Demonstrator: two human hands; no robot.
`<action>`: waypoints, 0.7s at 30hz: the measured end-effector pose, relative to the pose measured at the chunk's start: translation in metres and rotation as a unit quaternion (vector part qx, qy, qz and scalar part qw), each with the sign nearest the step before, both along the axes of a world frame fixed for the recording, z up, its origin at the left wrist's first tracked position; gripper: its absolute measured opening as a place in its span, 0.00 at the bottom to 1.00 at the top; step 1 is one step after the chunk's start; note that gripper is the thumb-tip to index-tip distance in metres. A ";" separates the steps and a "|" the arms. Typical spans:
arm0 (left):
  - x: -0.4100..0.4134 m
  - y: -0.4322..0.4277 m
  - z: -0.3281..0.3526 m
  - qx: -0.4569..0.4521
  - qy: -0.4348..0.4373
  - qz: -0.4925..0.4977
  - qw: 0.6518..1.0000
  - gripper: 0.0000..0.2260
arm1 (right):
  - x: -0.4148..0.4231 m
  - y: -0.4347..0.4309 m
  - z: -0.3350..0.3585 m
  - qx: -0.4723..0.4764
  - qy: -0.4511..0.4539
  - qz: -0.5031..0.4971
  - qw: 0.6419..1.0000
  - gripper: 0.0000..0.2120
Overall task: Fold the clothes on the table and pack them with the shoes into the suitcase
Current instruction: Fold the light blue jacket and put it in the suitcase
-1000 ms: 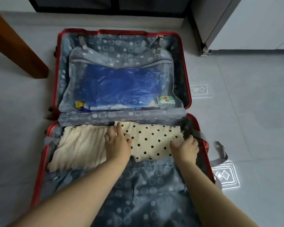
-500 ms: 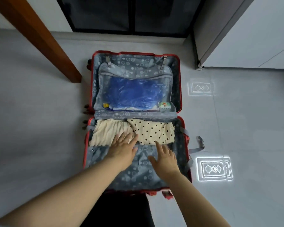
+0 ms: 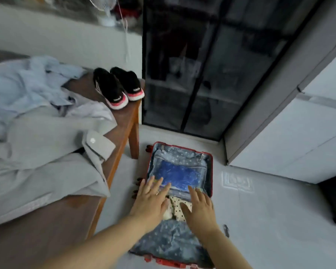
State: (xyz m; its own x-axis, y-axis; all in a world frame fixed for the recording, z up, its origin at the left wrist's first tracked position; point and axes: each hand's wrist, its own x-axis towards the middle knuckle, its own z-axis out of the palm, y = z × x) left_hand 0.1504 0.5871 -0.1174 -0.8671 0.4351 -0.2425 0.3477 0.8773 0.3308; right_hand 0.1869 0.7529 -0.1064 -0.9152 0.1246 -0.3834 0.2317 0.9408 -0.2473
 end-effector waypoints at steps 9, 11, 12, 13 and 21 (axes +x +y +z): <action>0.005 -0.218 0.063 0.026 0.095 0.053 0.994 0.39 | -0.018 -0.191 0.060 -0.041 0.082 0.033 0.995 0.30; 0.008 -0.265 0.065 -0.009 0.090 0.075 0.993 0.40 | -0.015 -0.230 0.065 -0.056 0.086 0.024 0.994 0.28; 0.009 -0.284 0.064 -0.016 0.084 0.090 0.992 0.40 | -0.012 -0.246 0.067 -0.066 0.084 0.023 0.994 0.27; 0.009 -0.301 0.063 -0.015 0.082 0.105 0.991 0.41 | -0.010 -0.262 0.070 -0.080 0.077 0.024 0.994 0.27; 0.006 -0.363 0.057 0.012 0.078 0.160 0.984 0.40 | -0.037 -0.328 0.073 -0.107 0.079 0.074 0.988 0.27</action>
State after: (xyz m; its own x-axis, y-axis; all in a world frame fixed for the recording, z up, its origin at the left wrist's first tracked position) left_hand 0.1568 0.2244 -0.0605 -0.9864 0.1386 -0.0878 0.1042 0.9426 0.3173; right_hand 0.1501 0.4244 -0.0329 -0.9679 -0.0840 -0.2370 0.0373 0.8842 -0.4656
